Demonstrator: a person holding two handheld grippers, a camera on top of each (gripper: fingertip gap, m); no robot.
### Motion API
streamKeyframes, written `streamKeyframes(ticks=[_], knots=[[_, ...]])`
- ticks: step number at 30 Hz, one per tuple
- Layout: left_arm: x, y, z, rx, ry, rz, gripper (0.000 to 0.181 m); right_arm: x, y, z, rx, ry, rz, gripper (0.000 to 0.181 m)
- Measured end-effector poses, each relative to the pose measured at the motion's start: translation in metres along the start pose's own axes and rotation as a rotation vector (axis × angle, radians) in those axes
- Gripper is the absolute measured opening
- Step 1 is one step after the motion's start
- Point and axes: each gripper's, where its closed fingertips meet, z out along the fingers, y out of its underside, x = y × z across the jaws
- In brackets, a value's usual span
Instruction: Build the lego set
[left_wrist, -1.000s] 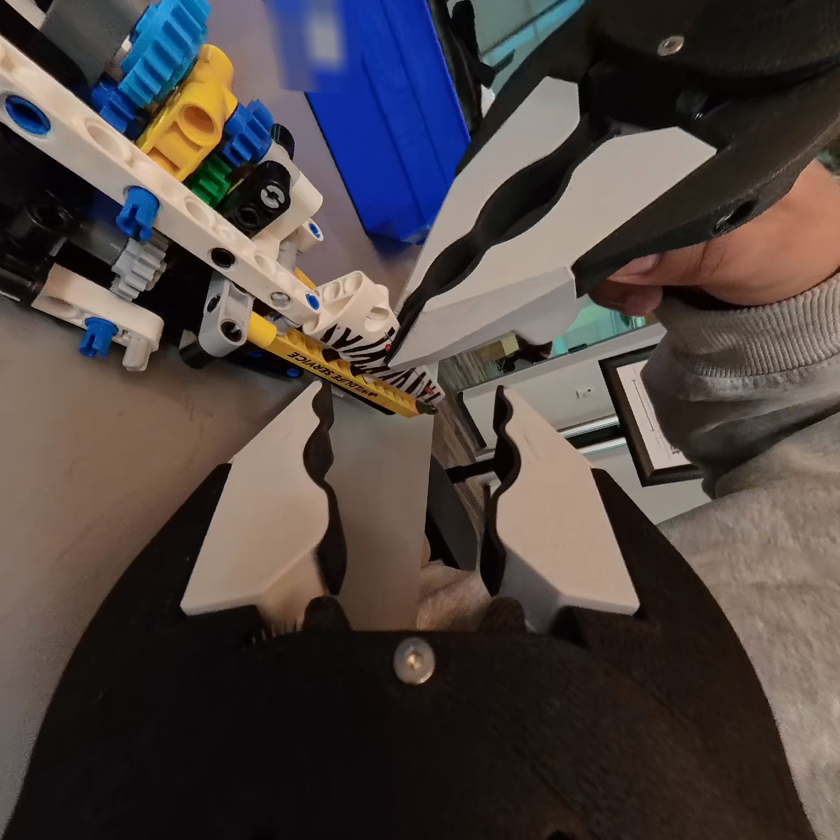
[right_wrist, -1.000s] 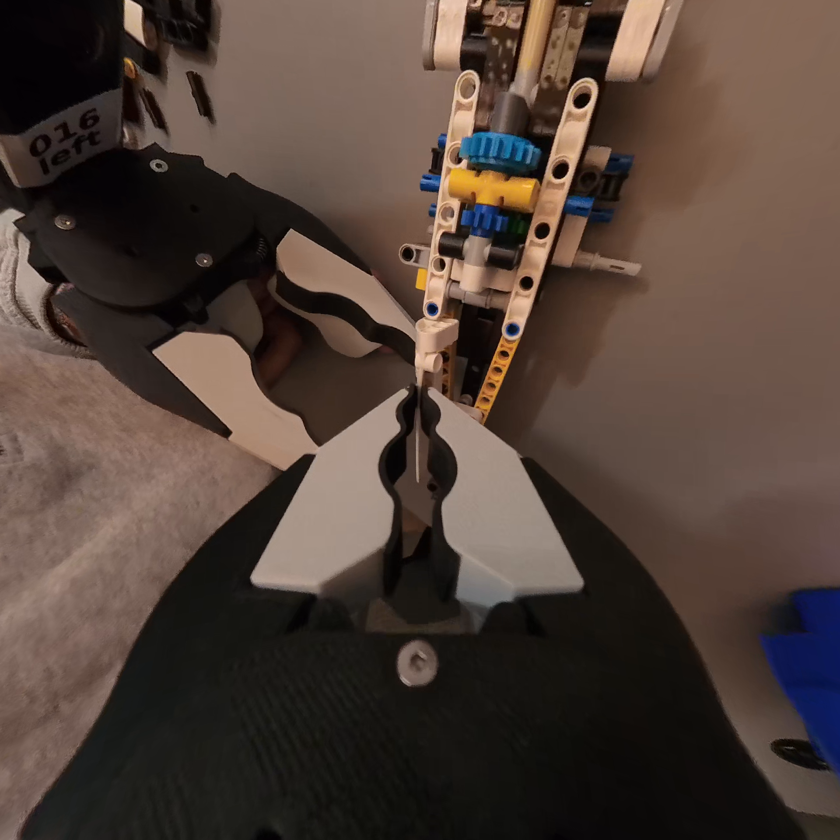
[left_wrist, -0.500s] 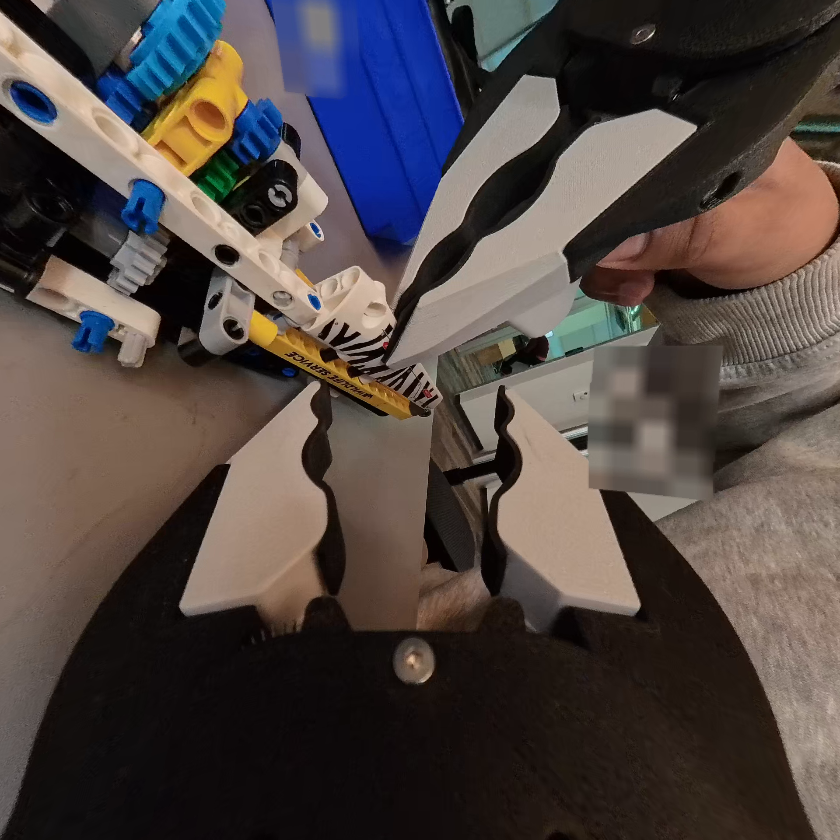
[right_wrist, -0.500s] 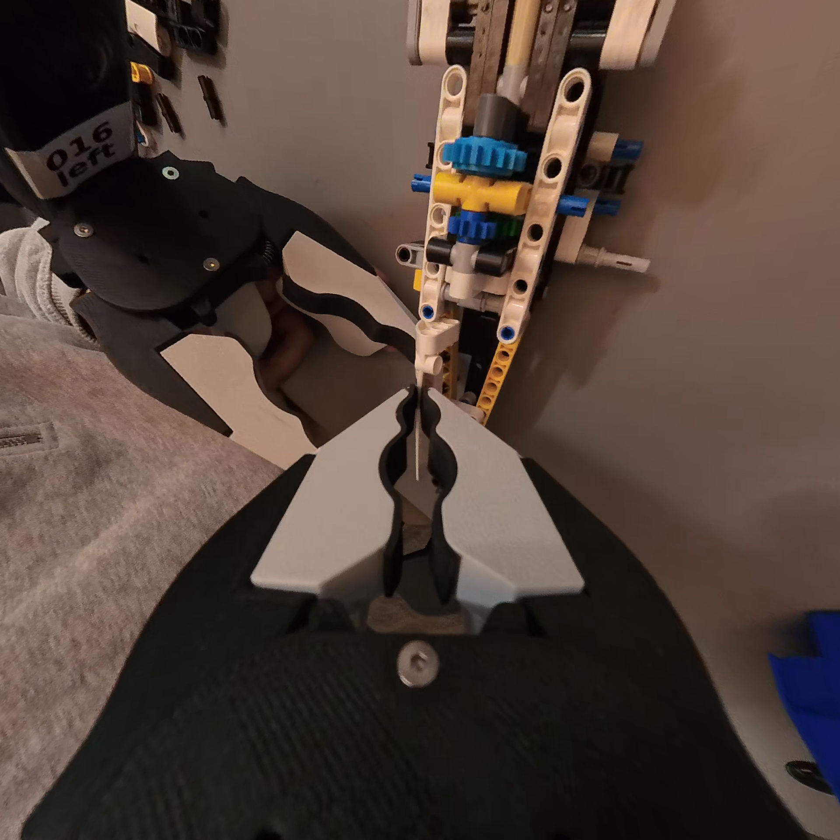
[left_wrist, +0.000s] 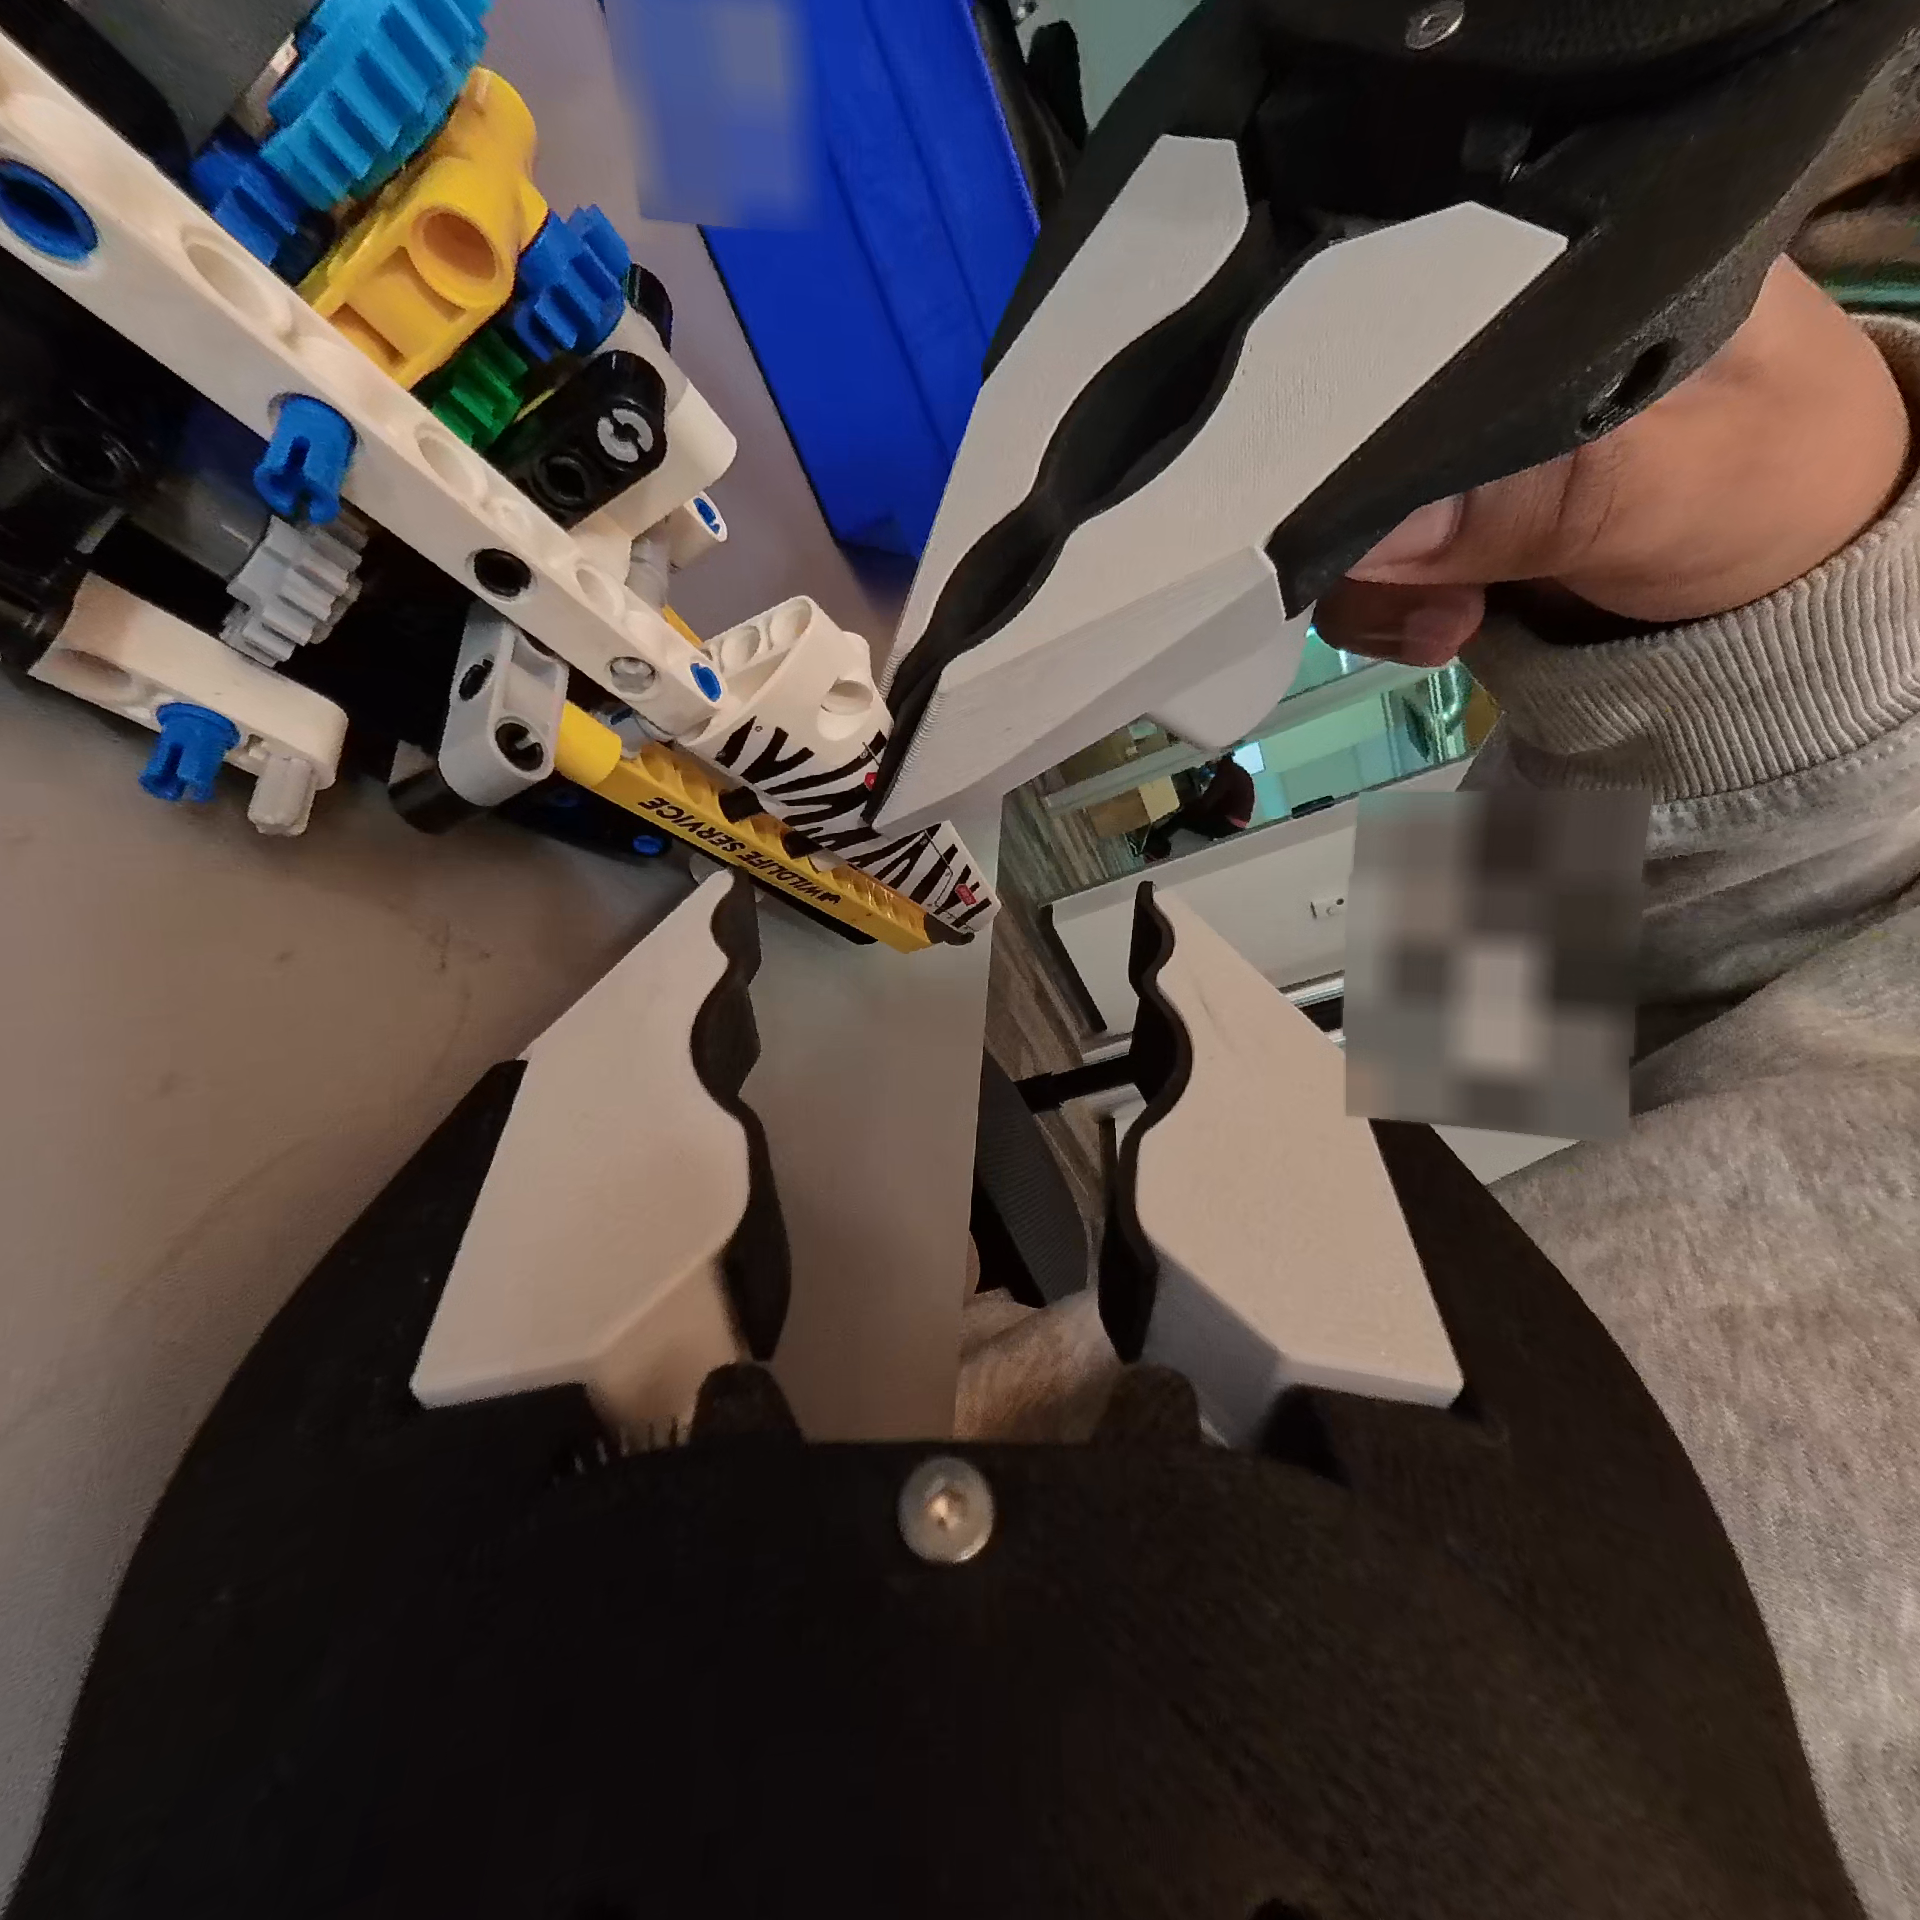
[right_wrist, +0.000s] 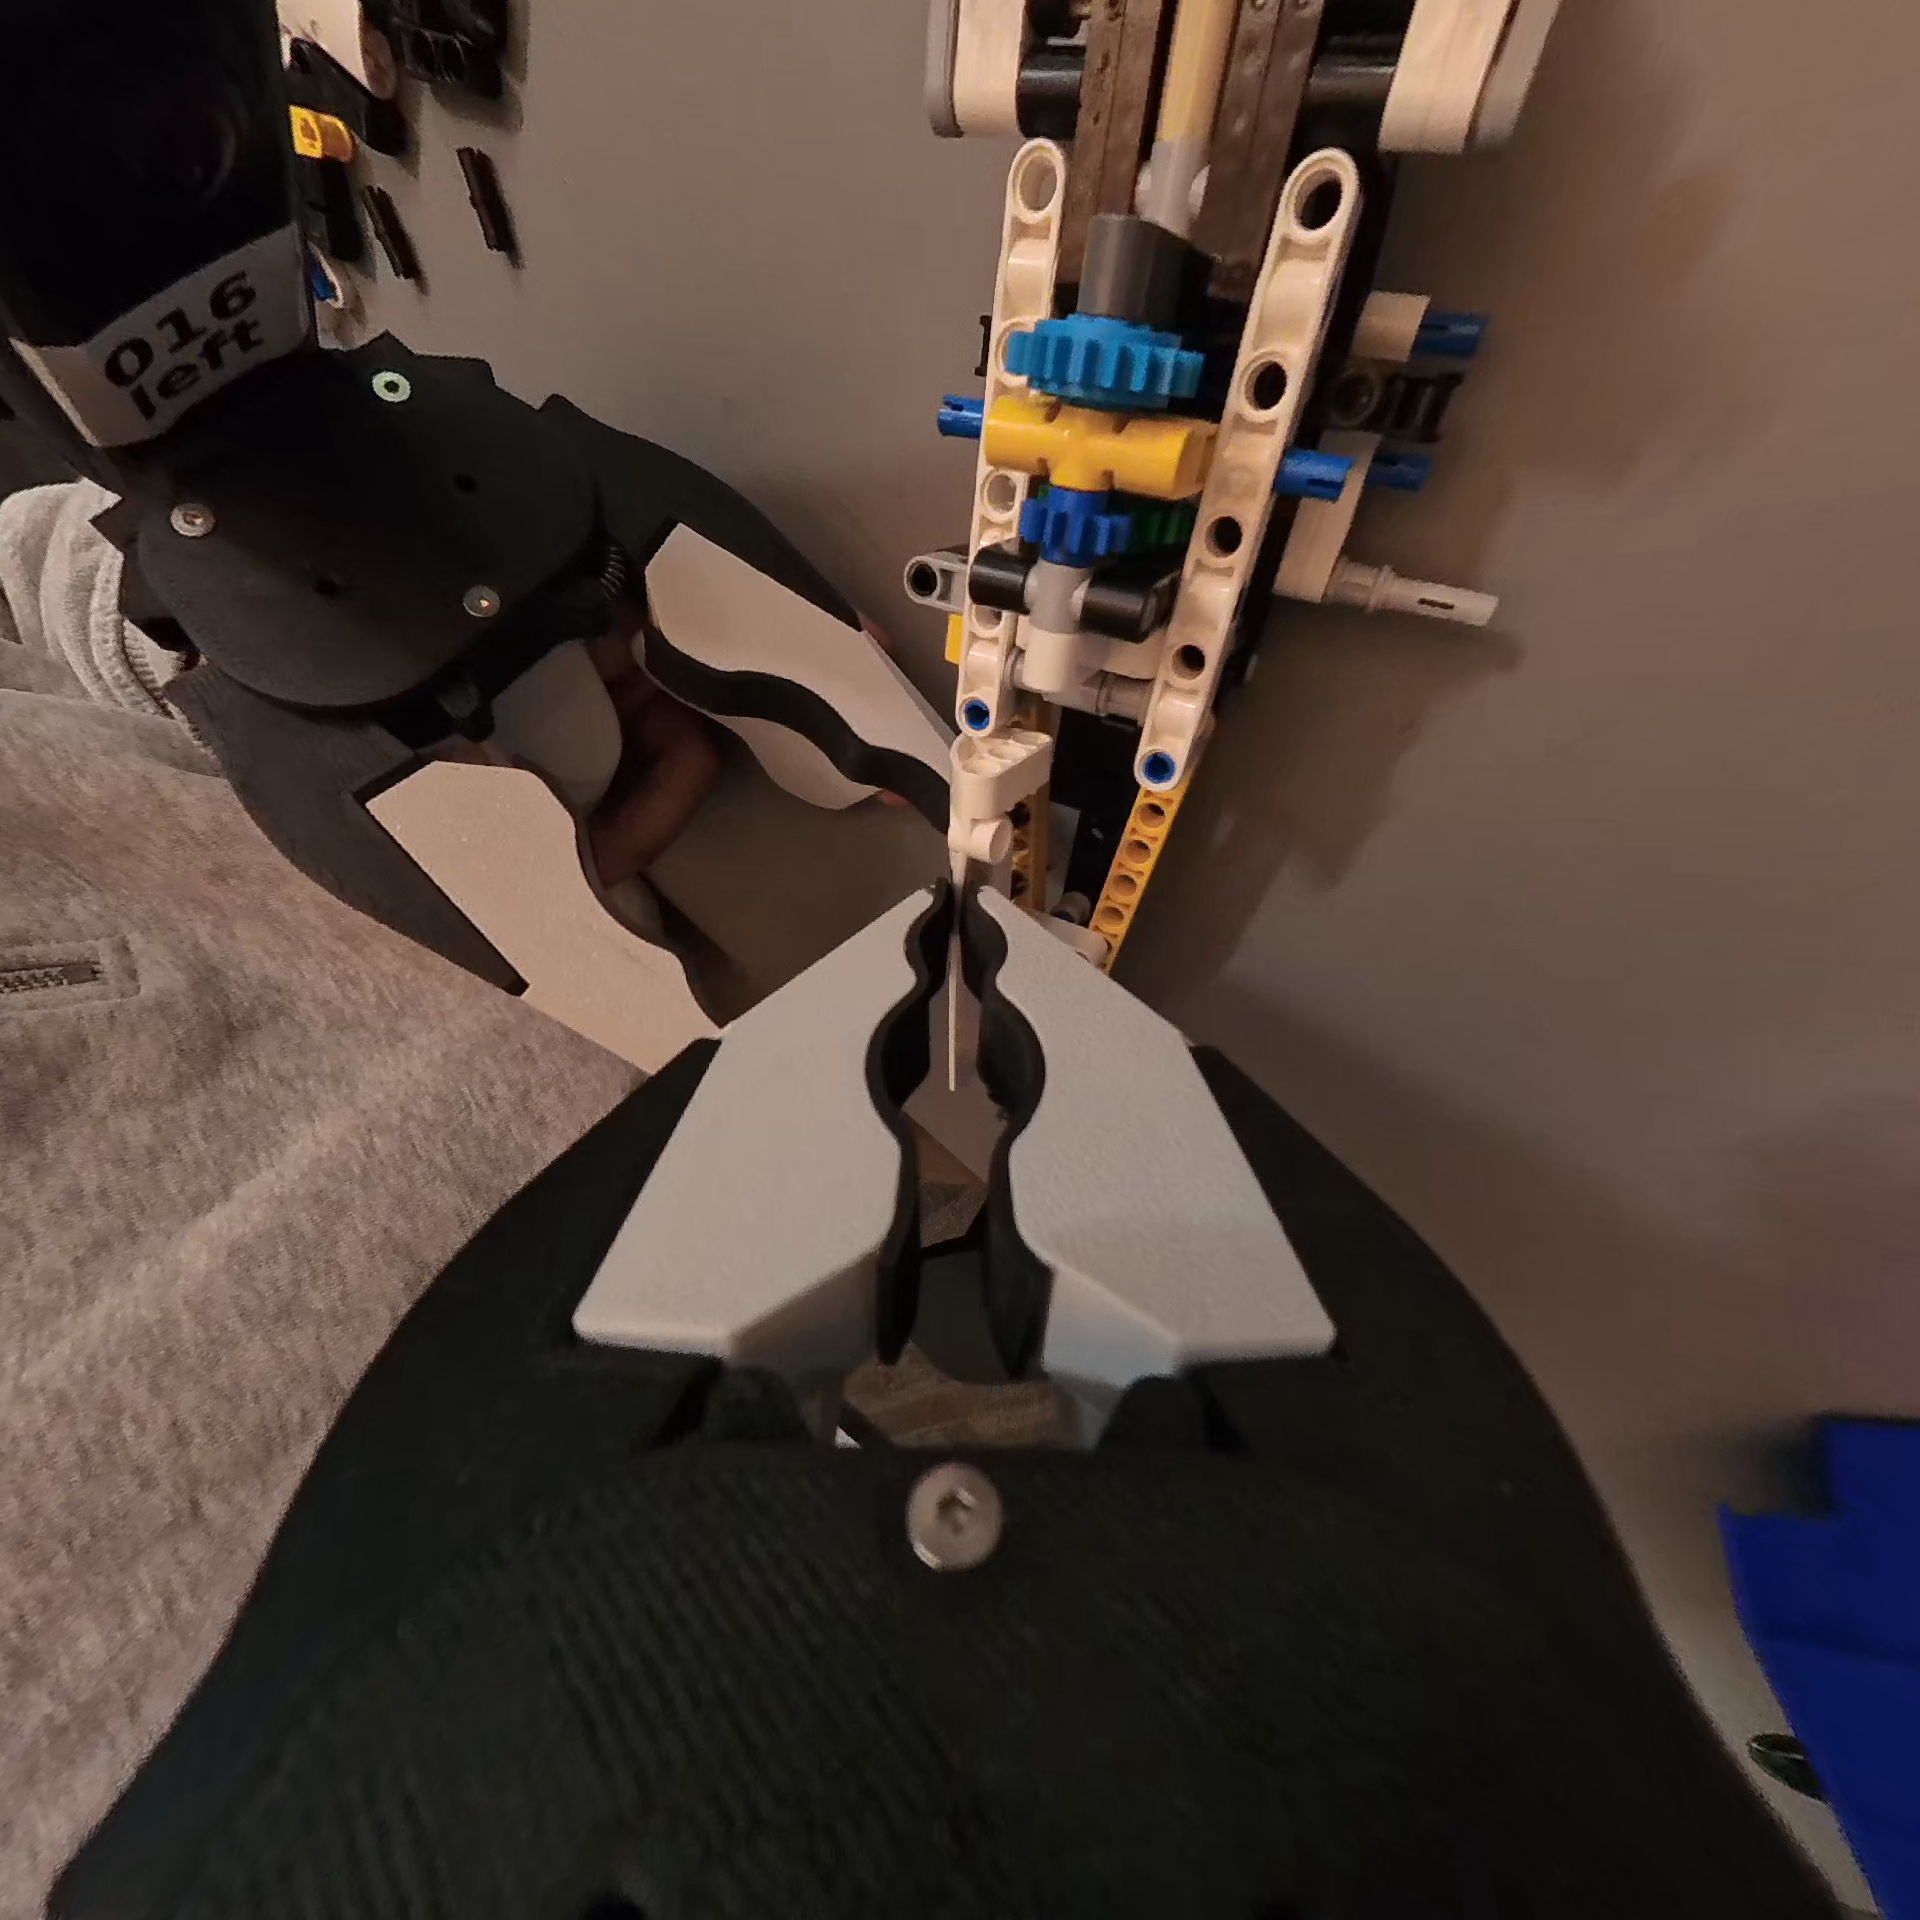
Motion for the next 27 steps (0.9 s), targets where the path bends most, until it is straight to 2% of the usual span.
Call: streamKeyframes(ticks=[17,22,25,27], knots=[[0.005,0.001,-0.006,0.023,0.015,-0.013,0.074,-0.001,0.0,0.001,-0.006,-0.011,-0.002,0.0],[0.019,0.008,-0.009,0.028,0.038,-0.068,0.1,0.0,0.001,0.002,-0.002,-0.041,-0.016,0.0],[0.021,-0.001,-0.003,0.075,0.029,-0.128,0.112,-0.001,0.001,0.002,0.006,-0.057,-0.027,0.0],[0.019,-0.012,-0.004,0.145,0.025,-0.182,0.112,-0.001,0.001,0.002,0.013,-0.064,-0.033,0.0]])
